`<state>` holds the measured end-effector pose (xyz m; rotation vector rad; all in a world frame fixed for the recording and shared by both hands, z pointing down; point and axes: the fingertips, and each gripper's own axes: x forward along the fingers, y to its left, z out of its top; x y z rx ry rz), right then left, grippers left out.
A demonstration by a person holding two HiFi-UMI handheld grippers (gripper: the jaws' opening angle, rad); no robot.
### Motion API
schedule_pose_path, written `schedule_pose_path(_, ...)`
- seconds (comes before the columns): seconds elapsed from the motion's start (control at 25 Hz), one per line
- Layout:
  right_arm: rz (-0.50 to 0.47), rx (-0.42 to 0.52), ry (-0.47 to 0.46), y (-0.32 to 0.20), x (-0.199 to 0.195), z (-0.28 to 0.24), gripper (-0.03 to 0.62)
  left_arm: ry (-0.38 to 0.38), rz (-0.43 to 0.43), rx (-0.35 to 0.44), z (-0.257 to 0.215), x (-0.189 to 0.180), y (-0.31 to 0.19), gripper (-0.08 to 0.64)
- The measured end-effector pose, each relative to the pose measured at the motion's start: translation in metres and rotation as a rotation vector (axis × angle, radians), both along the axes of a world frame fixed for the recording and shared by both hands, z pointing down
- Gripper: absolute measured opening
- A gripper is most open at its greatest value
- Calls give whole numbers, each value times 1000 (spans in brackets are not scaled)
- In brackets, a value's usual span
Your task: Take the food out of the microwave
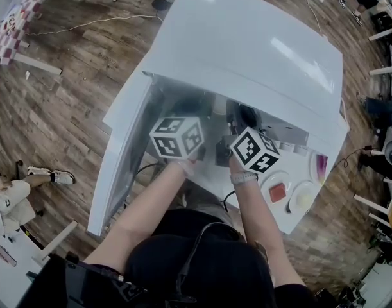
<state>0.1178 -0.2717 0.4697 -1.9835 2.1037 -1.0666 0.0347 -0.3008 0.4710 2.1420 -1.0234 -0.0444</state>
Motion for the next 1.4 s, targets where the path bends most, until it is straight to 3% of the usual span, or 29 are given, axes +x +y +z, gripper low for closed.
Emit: schedule_pose_path(1.4, -107, 42, -1, 64, -12, -16, 135, 16, -96, 17, -15, -15, 73, 95)
